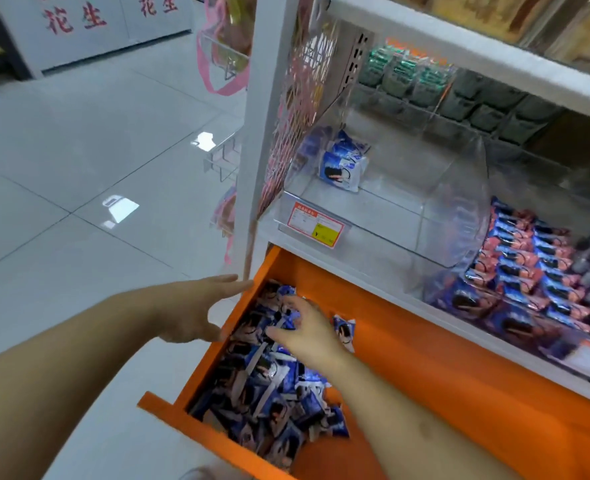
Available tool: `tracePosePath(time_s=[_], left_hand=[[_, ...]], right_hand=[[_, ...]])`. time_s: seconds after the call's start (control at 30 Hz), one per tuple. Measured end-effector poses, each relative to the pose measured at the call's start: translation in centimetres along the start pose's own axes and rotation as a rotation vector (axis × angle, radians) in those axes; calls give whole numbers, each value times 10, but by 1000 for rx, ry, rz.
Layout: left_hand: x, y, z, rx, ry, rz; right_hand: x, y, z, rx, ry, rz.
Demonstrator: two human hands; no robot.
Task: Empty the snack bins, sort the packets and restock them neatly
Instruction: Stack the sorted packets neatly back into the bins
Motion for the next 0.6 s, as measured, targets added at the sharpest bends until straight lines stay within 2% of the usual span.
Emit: tracePosePath(time_s=[0.17,0.3,0.43,0.6], left_hand=[[3,6,-10,9,-22,15],[1,3,-14,14,-29,21],[-1,0,-15,16,-25,14],[-8,-6,-13,22,-29,-25]], right_hand=[[-12,35,-53,-3,47,21],[-64,65,-93,32,89,-83],[-34,59,-62,-15,46,-147],[-30,47,-49,-36,41,-137]])
Point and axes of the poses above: each hand's wrist, its own z-axis away from the middle knuckle, its own y-axis out of the palm, x = y × z, the point moved 1 cm from there along -z, towards the middle knuckle, and after that the axes turned 14 degrees about -z, right-handed, at the moved point
